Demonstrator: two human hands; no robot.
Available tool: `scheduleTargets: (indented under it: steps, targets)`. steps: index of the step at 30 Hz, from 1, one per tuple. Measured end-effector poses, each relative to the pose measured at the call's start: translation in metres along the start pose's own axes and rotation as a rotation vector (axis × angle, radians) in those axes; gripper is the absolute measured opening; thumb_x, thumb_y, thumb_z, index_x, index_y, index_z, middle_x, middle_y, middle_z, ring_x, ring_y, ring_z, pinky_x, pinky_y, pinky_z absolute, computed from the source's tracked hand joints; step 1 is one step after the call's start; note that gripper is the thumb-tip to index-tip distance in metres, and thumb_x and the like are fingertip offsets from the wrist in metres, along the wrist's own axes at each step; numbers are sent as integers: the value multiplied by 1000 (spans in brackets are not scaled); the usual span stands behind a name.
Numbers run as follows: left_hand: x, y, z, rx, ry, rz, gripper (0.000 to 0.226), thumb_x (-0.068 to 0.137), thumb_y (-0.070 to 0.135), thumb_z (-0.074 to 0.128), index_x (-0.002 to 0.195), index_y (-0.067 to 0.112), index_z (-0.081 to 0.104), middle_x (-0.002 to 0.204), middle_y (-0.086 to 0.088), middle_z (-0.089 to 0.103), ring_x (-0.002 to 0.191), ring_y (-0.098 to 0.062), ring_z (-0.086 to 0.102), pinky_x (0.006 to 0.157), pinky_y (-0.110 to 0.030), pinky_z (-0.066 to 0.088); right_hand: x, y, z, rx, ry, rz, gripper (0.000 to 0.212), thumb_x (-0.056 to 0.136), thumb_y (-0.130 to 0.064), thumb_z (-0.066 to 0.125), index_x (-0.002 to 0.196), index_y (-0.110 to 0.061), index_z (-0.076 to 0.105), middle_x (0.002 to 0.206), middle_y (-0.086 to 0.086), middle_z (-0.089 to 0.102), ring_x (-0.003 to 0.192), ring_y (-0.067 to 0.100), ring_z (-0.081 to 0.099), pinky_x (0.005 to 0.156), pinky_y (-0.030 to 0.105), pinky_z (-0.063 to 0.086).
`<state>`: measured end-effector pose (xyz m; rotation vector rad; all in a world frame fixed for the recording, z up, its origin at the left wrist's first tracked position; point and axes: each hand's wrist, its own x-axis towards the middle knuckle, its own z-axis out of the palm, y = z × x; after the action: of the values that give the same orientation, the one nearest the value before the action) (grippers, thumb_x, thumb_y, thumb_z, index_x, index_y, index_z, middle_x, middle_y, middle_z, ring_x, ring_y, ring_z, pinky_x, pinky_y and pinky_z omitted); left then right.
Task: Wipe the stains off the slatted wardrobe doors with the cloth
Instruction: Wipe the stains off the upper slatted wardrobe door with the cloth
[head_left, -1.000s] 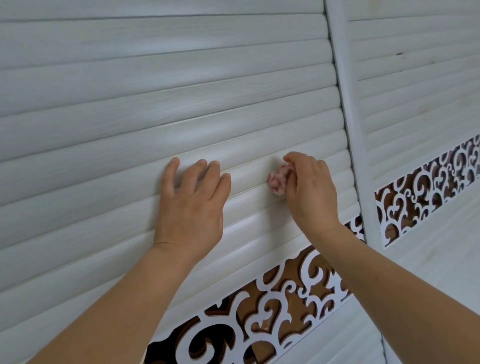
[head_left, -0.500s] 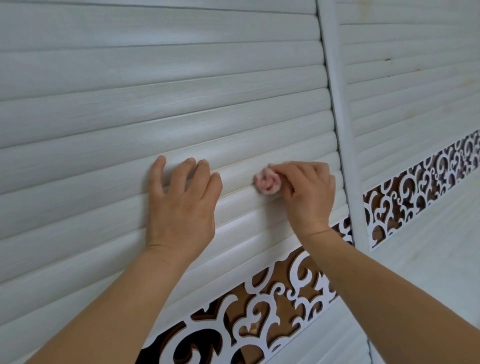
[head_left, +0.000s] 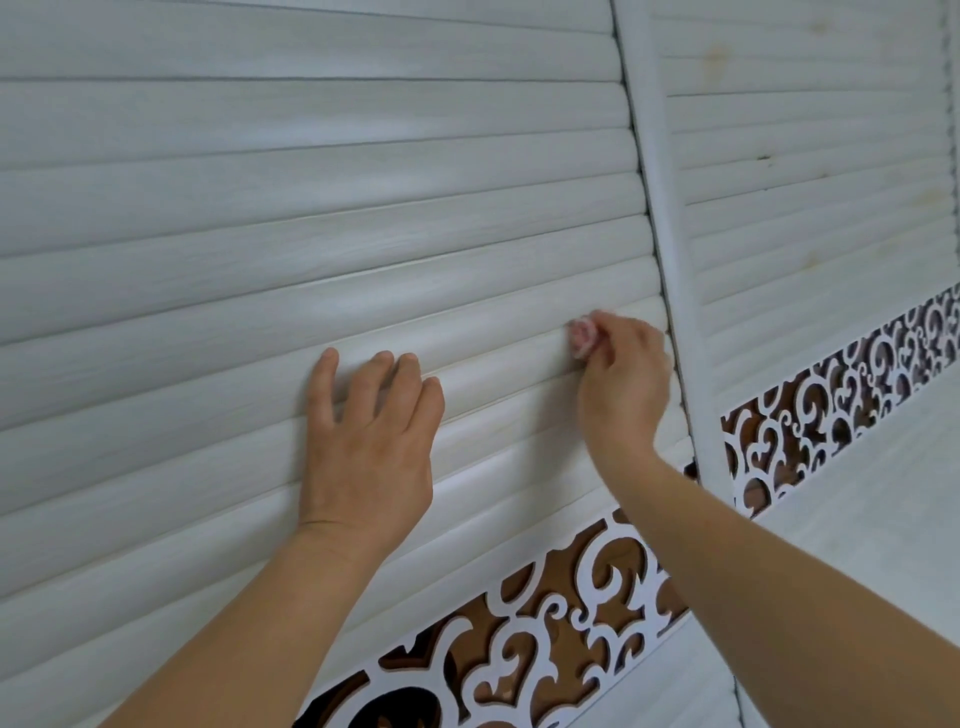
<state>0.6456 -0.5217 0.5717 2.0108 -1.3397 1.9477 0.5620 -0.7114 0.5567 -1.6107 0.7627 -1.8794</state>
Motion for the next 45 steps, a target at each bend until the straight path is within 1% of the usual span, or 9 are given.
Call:
scheduleTargets:
  steps: [4, 9, 15, 19, 23, 34, 39, 42, 45]
  targets:
    - [-1, -1, -3, -1, -14, 2, 41, 65, 0, 58, 105, 4, 63, 118, -16, 59, 116, -32, 40, 105, -60, 23, -30, -17, 5, 213, -290, -427, 26, 97, -26, 49, 115, -19, 66, 127, 2, 55, 124, 20, 44, 108, 37, 33]
    - [-5, -9, -4, 11, -91, 67, 50, 75, 10, 34, 118, 6, 60, 128, -16, 54, 122, -32, 38, 106, -59, 20, 5, 5, -7, 146, -265, -271, 19, 94, -40, 53, 108, -35, 65, 121, -22, 55, 112, -13, 45, 98, 22, 35]
    - [-13, -29, -21, -40, -133, 55, 54, 75, 12, 30, 119, 9, 61, 133, -12, 54, 128, -26, 36, 111, -55, 9, 22, 1, 0, -92, -146, -76, 26, 100, -12, 35, 116, -17, 56, 135, 0, 44, 112, 23, 48, 81, 28, 36]
    - [-25, -51, -35, -74, -66, -82, 52, 79, 6, 29, 118, 7, 61, 130, -11, 56, 127, -25, 40, 112, -52, 9, -27, -26, 5, -33, -229, -168, 42, 98, -1, 36, 131, -22, 50, 145, -2, 39, 128, 16, 38, 89, 27, 35]
    - [-39, -65, -47, -98, 22, -203, 48, 79, 2, 30, 114, 7, 63, 124, -11, 59, 122, -25, 46, 111, -49, 10, -84, -60, 10, 221, -278, -290, 35, 96, -5, 49, 127, -19, 55, 121, -6, 57, 106, -4, 42, 82, 27, 44]
    - [-99, -83, -70, -89, -31, -340, 53, 73, -3, 31, 116, 9, 60, 123, -9, 58, 121, -21, 45, 113, -45, 11, -163, -47, 31, 170, -432, -1108, 42, 84, 0, 54, 123, -13, 61, 125, 7, 62, 121, 19, 48, 105, 26, 33]
    - [-126, -91, -78, -79, -59, -375, 54, 70, -11, 41, 116, 9, 61, 122, -9, 60, 119, -21, 47, 114, -47, 13, -118, -44, 31, 303, -385, -752, 32, 92, -8, 52, 123, -10, 63, 129, 7, 58, 123, 22, 51, 104, 42, 42]
    - [-131, -92, -81, -78, -70, -377, 52, 72, -9, 40, 116, 10, 60, 121, -9, 60, 119, -20, 46, 114, -47, 13, -96, -78, 31, 426, -336, -466, 29, 95, -15, 53, 123, -13, 62, 131, -17, 48, 125, -4, 39, 104, 15, 30]
    - [-127, -89, -83, -89, -70, -370, 50, 75, -4, 35, 117, 10, 59, 120, -8, 60, 119, -19, 45, 113, -47, 13, -93, -104, 39, 222, -256, -442, 38, 97, -21, 43, 133, -16, 55, 142, 2, 44, 135, 16, 32, 110, 30, 18]
